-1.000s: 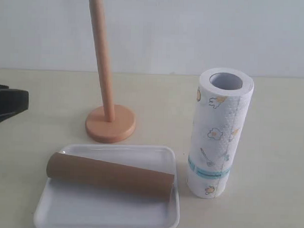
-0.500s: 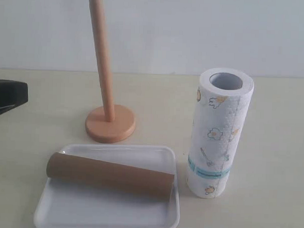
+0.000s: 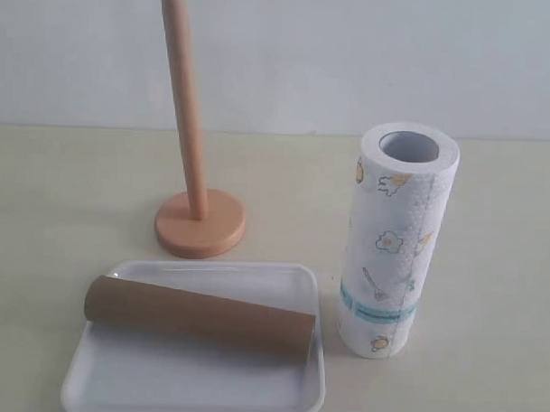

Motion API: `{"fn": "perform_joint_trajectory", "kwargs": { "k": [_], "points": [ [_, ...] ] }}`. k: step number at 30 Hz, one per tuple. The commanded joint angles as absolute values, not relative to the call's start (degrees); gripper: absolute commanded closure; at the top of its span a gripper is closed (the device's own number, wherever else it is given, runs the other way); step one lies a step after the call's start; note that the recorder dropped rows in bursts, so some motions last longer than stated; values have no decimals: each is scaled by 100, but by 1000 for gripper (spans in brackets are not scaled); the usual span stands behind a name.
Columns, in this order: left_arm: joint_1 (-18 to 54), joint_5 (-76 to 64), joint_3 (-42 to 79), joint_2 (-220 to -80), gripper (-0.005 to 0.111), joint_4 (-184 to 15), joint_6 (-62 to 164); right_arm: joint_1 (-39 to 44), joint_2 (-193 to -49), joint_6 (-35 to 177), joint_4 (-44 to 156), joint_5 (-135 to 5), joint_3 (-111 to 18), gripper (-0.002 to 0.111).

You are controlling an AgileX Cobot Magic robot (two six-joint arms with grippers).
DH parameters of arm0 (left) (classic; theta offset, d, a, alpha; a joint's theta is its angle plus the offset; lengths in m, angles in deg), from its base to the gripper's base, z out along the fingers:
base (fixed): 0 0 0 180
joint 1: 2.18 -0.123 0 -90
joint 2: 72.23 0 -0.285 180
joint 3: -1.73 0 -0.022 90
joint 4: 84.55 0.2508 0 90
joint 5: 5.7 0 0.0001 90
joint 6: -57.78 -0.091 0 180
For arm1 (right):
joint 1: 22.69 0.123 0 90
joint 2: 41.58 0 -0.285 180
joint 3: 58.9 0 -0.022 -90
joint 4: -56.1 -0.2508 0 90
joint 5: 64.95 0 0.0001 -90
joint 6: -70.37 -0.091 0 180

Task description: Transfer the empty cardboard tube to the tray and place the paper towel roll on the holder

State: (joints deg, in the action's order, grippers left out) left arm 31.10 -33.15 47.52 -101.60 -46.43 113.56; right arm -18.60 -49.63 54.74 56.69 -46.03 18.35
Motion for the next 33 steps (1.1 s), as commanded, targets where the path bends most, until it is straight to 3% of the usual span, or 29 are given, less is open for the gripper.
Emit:
{"fn": "perform_joint_trajectory", "kwargs": {
  "k": [1, 10, 16, 23, 30, 33],
  "points": [
    [2355, -3577, 5114, -9444, 103, -4959, 11389, -1875, -4937, 5486, 5673, -4632, 1832, 106],
    [1324, -3568, 5824, -8096, 103, -5959, 11389, -1875, -4937, 5486, 5673, -4632, 1832, 106],
    [968, -2952, 6292, -8002, 103, -6599, 11389, -1875, -4937, 5486, 5673, -4632, 1832, 106],
    [902, -1492, 7080, -8002, 103, -7818, 10898, -1875, -4937, 5486, 5673, -4632, 1832, 106],
    [902, 506, 7894, -8002, 103, -7591, 10942, -1875, -4937, 5486, 5673, -4632, 1832, 106],
    [942, 614, 7894, -8002, 103, -6743, 10988, -1875, -4937, 5486, 5673, -4632, 1832, 106]
  ]
}}
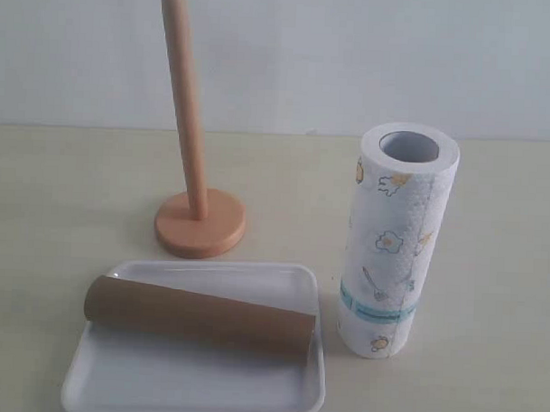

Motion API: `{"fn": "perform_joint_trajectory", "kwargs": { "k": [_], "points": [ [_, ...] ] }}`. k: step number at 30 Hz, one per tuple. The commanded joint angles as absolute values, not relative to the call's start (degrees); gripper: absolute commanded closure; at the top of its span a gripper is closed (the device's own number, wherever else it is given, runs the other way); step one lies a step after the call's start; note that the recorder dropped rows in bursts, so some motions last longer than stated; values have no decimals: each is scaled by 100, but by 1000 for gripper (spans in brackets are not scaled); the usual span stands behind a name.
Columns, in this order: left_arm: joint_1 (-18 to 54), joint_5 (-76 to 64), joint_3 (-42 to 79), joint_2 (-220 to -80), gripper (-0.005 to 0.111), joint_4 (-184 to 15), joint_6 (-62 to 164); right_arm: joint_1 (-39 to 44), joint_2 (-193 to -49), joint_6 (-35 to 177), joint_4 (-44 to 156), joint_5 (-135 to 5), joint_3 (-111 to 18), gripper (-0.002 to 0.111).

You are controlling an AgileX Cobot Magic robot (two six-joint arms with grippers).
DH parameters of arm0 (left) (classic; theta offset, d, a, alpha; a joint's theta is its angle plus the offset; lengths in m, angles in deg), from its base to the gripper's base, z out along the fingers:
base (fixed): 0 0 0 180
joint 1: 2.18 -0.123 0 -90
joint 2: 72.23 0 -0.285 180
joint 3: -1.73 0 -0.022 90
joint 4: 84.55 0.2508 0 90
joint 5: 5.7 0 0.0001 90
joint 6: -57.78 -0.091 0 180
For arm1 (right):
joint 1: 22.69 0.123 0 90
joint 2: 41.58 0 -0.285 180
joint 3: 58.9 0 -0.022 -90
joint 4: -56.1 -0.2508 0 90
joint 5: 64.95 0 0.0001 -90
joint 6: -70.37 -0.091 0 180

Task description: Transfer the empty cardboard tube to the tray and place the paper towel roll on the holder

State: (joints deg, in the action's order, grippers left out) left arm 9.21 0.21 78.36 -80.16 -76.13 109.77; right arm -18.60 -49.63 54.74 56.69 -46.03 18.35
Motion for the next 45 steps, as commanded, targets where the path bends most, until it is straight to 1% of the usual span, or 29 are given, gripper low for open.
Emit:
{"fn": "perform_joint_trajectory", "kwargs": {
  "k": [1, 3, 6, 10, 14, 19, 21, 23, 27, 30, 32, 45],
  "points": [
    [955, 658, 7894, -8002, 103, -6421, 10988, -1875, -4937, 5486, 5673, -4632, 1832, 106],
    [977, 785, 7894, -8002, 103, -5720, 10833, -1875, -4937, 5486, 5673, -4632, 1832, 106],
    [986, 638, 7894, -8002, 103, -5259, 10760, -1875, -4937, 5486, 5673, -4632, 1832, 106],
    [976, -133, 7894, -8002, 103, -6335, 11687, -1875, -4937, 5486, 5673, -4632, 1832, 106],
    [976, -570, 7894, -8002, 103, -7618, 12479, -1875, -4937, 5486, 5673, -4632, 1832, 106],
    [976, -621, 7894, -8002, 103, -7772, 12709, -1875, -4937, 5486, 5673, -4632, 1832, 106],
    [976, -606, 7894, -8002, 103, -7432, 12290, -1875, -4937, 5486, 5673, -4632, 1832, 106],
    [976, -660, 7894, -8002, 103, -7283, 11180, -1875, -4937, 5486, 5673, -4632, 1832, 106],
    [976, -1493, 7894, -8002, 103, -7834, 8011, -1875, -4937, 5486, 5673, -4632, 1832, 106],
    [976, -2079, 7894, -8002, 103, -8126, 6747, -1875, -4937, 5486, 5673, -4632, 1832, 106],
    [976, -2351, 7894, -8002, 103, -8222, 6556, -1875, -4937, 5486, 5673, -4632, 1832, 106],
    [976, -2306, 7894, -8002, 103, -8265, 6572, -1875, -4937, 5486, 5673, -4673, 1832, 106]
  ]
}}
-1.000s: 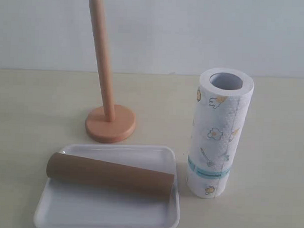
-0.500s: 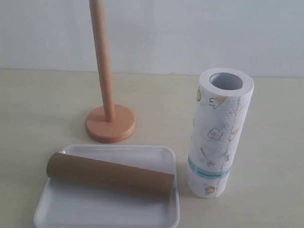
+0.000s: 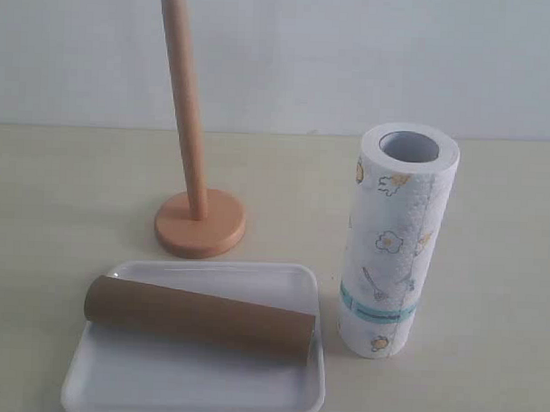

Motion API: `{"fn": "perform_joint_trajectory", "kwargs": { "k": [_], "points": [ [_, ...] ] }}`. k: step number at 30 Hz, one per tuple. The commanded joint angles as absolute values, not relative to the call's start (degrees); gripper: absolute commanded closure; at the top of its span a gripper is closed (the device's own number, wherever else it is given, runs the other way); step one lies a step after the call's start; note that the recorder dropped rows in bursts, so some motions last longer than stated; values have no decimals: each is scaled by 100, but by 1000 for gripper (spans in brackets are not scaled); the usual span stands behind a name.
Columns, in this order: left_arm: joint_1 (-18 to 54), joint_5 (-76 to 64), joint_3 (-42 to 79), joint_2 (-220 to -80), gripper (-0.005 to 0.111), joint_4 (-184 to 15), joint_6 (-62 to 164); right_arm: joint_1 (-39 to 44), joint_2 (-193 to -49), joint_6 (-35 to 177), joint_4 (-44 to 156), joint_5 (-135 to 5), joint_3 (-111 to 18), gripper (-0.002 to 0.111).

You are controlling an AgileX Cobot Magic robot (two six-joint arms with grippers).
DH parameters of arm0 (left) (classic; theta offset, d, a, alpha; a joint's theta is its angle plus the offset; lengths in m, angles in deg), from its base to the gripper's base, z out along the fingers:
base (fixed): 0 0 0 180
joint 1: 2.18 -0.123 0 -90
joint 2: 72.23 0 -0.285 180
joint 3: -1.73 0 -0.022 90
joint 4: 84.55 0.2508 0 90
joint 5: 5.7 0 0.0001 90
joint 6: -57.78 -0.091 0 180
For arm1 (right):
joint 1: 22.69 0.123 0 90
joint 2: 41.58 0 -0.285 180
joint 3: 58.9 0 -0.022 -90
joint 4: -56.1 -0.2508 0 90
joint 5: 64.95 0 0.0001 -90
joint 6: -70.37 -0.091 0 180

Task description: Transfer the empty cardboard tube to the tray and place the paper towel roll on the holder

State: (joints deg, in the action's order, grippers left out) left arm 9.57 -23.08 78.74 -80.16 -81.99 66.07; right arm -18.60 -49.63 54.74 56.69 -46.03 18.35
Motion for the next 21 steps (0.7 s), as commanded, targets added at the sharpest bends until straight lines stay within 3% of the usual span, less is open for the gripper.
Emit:
{"fn": "perform_joint_trajectory", "kwargs": {
  "k": [1, 21],
  "points": [
    [976, -2306, 7894, -8002, 103, -8265, 6572, -1875, -4937, 5486, 5673, -4673, 1832, 106],
    [976, -2327, 7894, -8002, 103, -8265, 6572, -1875, -4937, 5486, 5673, -4789, 1832, 106]
  ]
}}
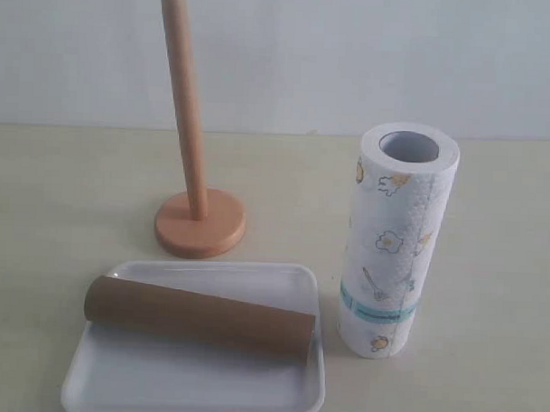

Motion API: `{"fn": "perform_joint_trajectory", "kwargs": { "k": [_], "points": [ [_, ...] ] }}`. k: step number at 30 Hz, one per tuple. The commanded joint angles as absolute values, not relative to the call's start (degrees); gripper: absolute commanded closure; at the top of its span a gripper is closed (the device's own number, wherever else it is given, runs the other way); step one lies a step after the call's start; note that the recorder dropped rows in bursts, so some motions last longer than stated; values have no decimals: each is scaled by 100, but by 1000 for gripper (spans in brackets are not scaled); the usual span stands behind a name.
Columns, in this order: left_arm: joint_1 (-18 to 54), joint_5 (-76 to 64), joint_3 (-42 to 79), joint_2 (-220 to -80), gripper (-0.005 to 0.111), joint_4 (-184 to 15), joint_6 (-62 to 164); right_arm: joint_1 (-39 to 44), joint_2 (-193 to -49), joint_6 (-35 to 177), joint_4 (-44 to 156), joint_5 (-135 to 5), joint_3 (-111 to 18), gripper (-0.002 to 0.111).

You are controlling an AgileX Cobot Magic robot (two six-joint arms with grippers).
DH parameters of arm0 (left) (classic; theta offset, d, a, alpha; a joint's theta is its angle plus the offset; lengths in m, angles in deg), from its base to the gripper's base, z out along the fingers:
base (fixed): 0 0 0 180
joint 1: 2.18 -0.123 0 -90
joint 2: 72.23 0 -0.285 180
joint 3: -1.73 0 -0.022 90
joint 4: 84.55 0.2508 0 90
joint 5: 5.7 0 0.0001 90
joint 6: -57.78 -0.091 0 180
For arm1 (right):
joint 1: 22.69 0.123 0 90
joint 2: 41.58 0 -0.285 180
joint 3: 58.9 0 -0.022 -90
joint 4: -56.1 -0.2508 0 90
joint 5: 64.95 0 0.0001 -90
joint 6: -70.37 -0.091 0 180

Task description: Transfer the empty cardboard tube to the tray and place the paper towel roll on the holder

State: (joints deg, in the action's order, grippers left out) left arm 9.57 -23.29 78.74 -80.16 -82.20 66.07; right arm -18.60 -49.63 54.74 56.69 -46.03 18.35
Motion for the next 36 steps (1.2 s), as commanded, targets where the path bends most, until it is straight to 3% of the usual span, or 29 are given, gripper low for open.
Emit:
{"fn": "perform_joint_trajectory", "kwargs": {
  "k": [1, 5, 16, 19, 26, 36],
  "points": [
    [976, -2327, 7894, -8002, 103, -8265, 6572, -1875, -4937, 5486, 5673, -4985, 1832, 106],
    [976, -2327, 7894, -8002, 103, -8265, 6572, -1875, -4937, 5486, 5673, -6395, 1832, 106],
    [976, -2327, 7894, -8002, 103, -8265, 6572, -1875, -4937, 5229, 5643, -12088, 1832, 106],
    [976, -2327, 7894, -8002, 103, -8265, 6572, -1875, -4937, 5216, 5643, -11788, 1364, 106],
    [976, -2327, 7894, -8002, 103, -8265, 6572, -1875, -5710, 5080, 6240, -9486, 25, 106],
    [976, -2327, 7894, -8002, 103, -8265, 6572, -1875, -7890, 3853, 7177, -8648, -52, 106]
  ]
}}
